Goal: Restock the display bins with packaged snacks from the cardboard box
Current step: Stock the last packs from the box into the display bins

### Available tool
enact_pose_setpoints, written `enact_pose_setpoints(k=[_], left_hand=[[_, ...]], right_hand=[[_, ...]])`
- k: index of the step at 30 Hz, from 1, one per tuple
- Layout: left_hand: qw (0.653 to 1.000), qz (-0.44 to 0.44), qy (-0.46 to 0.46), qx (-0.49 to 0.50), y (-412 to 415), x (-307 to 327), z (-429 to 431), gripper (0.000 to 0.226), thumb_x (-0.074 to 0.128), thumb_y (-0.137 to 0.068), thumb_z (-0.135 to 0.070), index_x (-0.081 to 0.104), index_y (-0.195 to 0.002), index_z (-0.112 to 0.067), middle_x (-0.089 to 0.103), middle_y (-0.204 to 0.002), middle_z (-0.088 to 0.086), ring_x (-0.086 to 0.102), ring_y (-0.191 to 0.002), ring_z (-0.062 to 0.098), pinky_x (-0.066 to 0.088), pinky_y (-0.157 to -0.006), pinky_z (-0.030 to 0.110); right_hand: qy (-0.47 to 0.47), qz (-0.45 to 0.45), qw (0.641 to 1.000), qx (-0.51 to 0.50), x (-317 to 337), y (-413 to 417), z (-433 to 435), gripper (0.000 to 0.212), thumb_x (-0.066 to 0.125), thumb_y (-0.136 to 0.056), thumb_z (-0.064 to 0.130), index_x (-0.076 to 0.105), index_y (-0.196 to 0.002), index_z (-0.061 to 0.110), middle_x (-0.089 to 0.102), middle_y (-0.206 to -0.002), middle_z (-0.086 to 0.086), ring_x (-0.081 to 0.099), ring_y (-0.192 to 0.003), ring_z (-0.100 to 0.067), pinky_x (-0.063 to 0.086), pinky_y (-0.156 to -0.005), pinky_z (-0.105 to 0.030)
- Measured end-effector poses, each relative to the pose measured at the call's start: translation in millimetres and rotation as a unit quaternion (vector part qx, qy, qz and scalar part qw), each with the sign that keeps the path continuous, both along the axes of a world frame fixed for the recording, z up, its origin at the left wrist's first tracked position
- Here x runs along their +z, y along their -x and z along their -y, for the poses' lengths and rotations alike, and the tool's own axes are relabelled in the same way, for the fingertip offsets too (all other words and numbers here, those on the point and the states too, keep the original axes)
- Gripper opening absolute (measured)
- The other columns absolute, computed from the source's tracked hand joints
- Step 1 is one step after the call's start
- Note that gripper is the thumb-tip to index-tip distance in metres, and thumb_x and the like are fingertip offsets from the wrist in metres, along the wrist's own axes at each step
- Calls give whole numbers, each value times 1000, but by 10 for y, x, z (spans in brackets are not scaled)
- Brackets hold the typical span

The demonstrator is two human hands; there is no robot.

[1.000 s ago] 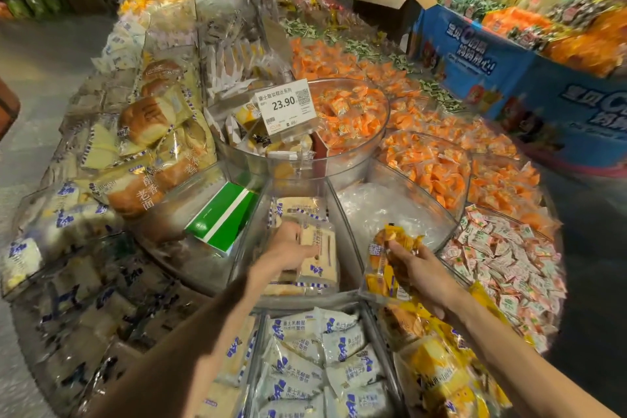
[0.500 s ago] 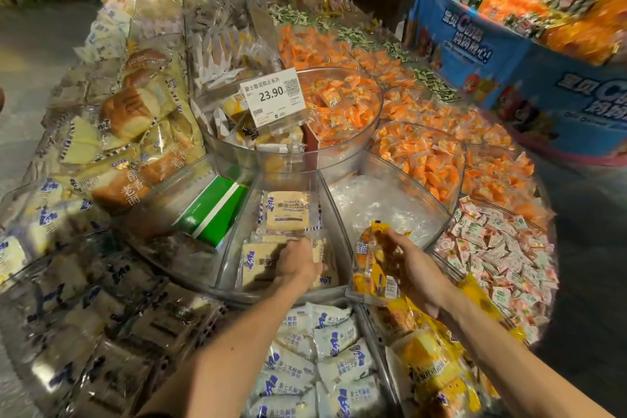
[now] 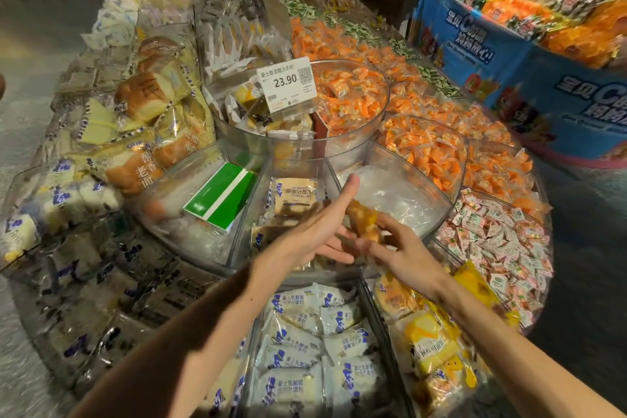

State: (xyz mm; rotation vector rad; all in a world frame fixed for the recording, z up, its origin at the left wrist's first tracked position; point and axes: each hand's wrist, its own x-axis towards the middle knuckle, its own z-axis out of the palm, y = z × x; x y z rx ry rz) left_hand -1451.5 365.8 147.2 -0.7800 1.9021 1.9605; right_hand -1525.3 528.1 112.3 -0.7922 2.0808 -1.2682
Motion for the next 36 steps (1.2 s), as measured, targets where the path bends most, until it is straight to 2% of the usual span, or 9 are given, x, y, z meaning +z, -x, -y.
enact_pose_setpoints(k=[2,5,8,12,16,19,23,32,36], left_hand=[[999,-20,12,30,9,29,-69,84,53,-81,-79,45,-142,-22,60,-133,15,72,-96,27,62,-78,41],[995,-64,-7,74,40,-57,-252,37,76,-87,-33,55,-116,-22,71,-110,10,73,-96,30,61,-82,48],[993,-84,-53,69,53,-165,-432,38,75,-87,-10,57,-120,-19,71,-107,12,72,-97,33,59,-86,51],[984,-71,-139,85,-6,-431,-697,40,70,-87,1,56,-121,-16,65,-121,17,73,-94,28,61,-73,34],[991,-28,28,127,-19,-916,-987,39,79,-81,-3,62,-114,-14,64,-116,7,70,-94,20,62,-76,34],[970,31,204,125,18,-1225,-1091,43,90,-71,-24,66,-106,-17,66,-103,-4,62,-97,13,54,-84,29],[942,109,301,103,23,-1435,-1197,51,86,-68,-45,64,-108,-23,63,-111,-1,57,-103,16,44,-78,32],[891,134,431,54,-86,-1305,-1335,65,68,-87,-53,46,-136,-16,63,-123,13,59,-117,33,47,-91,41],[892,87,442,47,-151,-1177,-1156,38,67,-92,-43,64,-114,-12,66,-107,9,63,-102,26,50,-86,34]], right_hand=[[-3,-22,999,49,84,-5,-136,54,74,-83,49,59,-134,38,59,-131,12,57,-120,-4,47,-102,-28],[23,-52,998,27,154,31,-398,51,68,-83,48,61,-131,34,56,-136,14,54,-126,-5,45,-105,-32],[19,-21,995,-94,94,186,-677,62,72,-77,43,53,-132,22,56,-132,6,56,-120,-13,49,-101,-39],[-12,91,990,-106,-71,449,-934,34,80,-81,13,61,-109,12,65,-107,-4,66,-89,-10,59,-77,-33],[-114,-61,991,-32,-471,692,-976,31,87,-74,6,64,-94,13,64,-81,0,63,-66,-6,51,-61,-25],[-157,-161,973,51,-703,788,-903,30,86,-74,13,68,-97,18,64,-103,-5,64,-89,-18,52,-83,-34],[-203,-192,954,110,-794,810,-844,29,80,-82,21,69,-109,21,55,-123,-6,58,-113,-24,45,-99,-31],[-226,-217,940,136,-804,801,-926,41,75,-88,32,64,-125,17,45,-131,-7,57,-117,-30,44,-106,-39],[-212,-270,929,140,-600,754,-936,41,77,-85,28,66,-121,12,51,-122,-10,57,-112,-31,46,-99,-38]])
